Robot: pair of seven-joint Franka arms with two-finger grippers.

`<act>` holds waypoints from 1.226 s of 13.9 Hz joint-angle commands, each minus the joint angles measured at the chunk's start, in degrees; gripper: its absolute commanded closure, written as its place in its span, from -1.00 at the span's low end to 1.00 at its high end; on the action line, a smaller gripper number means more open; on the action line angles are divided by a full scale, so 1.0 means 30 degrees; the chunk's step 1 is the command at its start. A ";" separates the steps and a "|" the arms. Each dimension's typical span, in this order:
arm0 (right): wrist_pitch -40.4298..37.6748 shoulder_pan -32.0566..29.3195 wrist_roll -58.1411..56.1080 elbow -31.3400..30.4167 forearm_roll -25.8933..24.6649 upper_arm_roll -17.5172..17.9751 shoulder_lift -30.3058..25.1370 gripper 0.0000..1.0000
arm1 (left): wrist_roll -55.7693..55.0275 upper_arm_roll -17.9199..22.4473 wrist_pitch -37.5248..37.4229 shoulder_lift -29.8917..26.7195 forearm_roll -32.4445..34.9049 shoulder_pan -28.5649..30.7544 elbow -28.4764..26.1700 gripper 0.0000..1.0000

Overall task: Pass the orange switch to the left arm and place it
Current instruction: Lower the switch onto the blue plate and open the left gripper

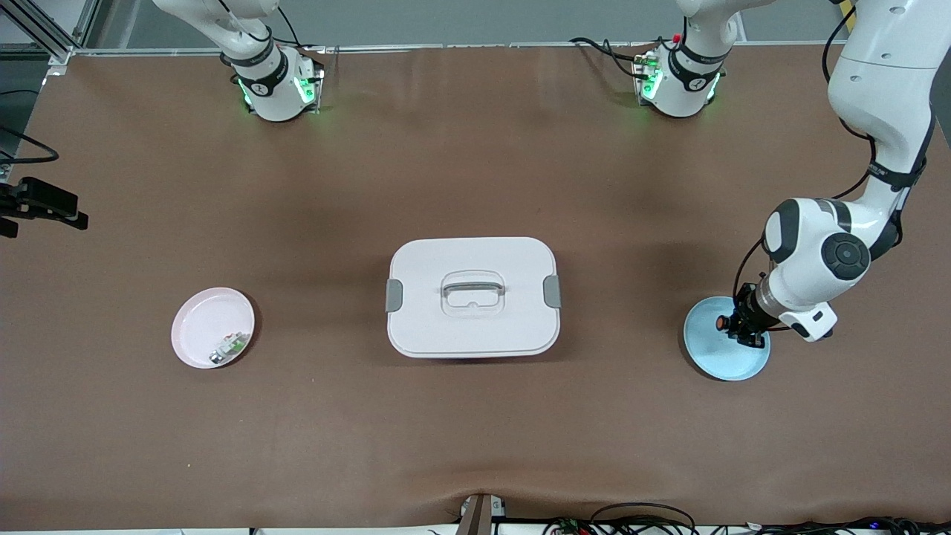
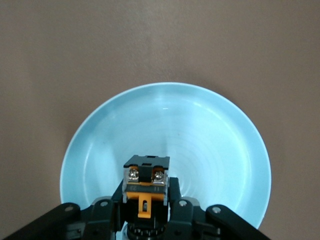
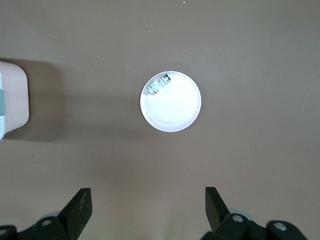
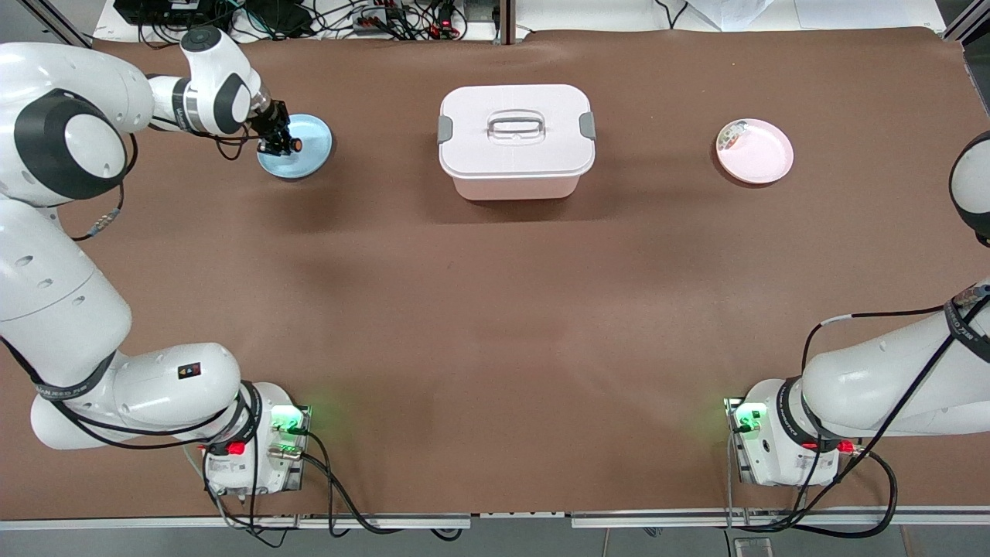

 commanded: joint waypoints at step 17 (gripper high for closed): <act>0.0070 -0.0018 0.0034 -0.0494 0.0115 -0.0217 -0.0401 -1.00 | -0.0166 0.0833 0.0773 0.1281 0.1635 -0.0797 0.1238 -0.34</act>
